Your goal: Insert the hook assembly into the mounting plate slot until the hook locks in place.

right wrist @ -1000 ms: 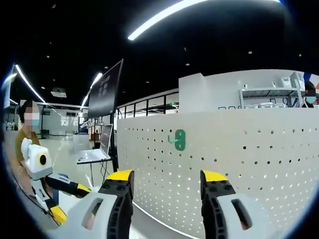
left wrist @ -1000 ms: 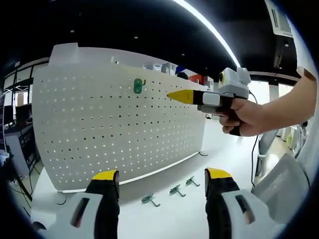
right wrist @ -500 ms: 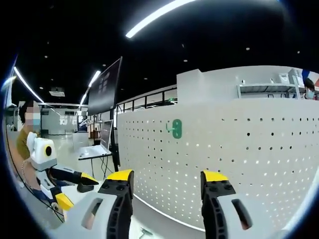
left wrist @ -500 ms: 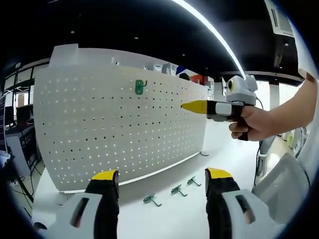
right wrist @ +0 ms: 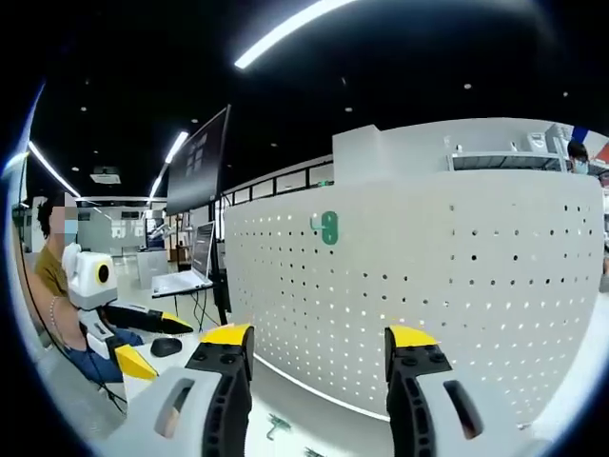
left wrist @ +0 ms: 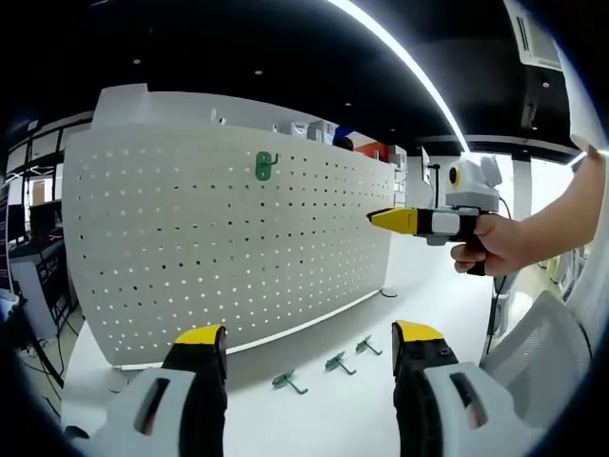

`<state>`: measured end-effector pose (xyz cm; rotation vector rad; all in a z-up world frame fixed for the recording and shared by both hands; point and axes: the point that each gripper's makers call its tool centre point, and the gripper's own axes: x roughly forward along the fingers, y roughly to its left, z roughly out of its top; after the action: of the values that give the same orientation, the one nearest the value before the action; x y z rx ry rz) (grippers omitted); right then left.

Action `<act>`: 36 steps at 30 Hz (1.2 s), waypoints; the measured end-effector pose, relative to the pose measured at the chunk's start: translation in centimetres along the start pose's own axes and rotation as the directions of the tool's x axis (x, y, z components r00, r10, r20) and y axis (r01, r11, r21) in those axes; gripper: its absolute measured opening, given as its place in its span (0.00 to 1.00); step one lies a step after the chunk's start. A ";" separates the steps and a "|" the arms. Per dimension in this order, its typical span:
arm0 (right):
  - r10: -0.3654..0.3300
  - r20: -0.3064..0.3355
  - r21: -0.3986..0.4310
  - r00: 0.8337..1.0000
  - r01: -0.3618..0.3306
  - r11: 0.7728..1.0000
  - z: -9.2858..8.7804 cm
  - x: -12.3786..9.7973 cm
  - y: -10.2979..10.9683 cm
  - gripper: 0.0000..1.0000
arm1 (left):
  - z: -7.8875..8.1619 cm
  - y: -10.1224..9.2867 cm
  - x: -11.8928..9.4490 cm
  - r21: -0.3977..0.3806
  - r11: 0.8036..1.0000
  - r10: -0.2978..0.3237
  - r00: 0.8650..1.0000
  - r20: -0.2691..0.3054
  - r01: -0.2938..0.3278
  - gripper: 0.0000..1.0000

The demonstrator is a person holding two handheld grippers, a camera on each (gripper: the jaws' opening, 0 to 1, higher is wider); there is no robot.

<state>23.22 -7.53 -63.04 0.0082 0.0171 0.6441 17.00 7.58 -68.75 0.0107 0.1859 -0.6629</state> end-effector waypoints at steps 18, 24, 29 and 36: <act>-0.007 -0.059 0.002 0.998 0.007 1.000 -2.3 -3.2 -1.0 0.56 | -0.5 -0.3 -0.1 0.001 1.000 -0.018 1.000 -0.015 0.018 0.74; -0.010 -0.076 0.009 0.997 0.010 1.000 -3.1 -3.9 -0.9 0.56 | -0.5 -0.4 -0.1 0.002 1.000 -0.022 1.000 -0.018 0.022 0.74; -0.006 -0.094 0.014 0.996 0.007 1.000 -3.8 -4.5 -0.8 0.56 | -0.7 -0.3 -0.2 0.001 1.000 -0.021 1.000 -0.023 0.021 0.75; -0.012 -0.115 0.027 0.993 0.016 1.000 -4.8 -5.6 -0.8 0.57 | -0.9 -0.3 -0.4 0.004 1.000 -0.025 0.999 -0.031 0.025 0.74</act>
<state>19.15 -11.45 -67.80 -0.0023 0.1371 0.6297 16.38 7.65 -69.61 0.0231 0.2151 -0.6883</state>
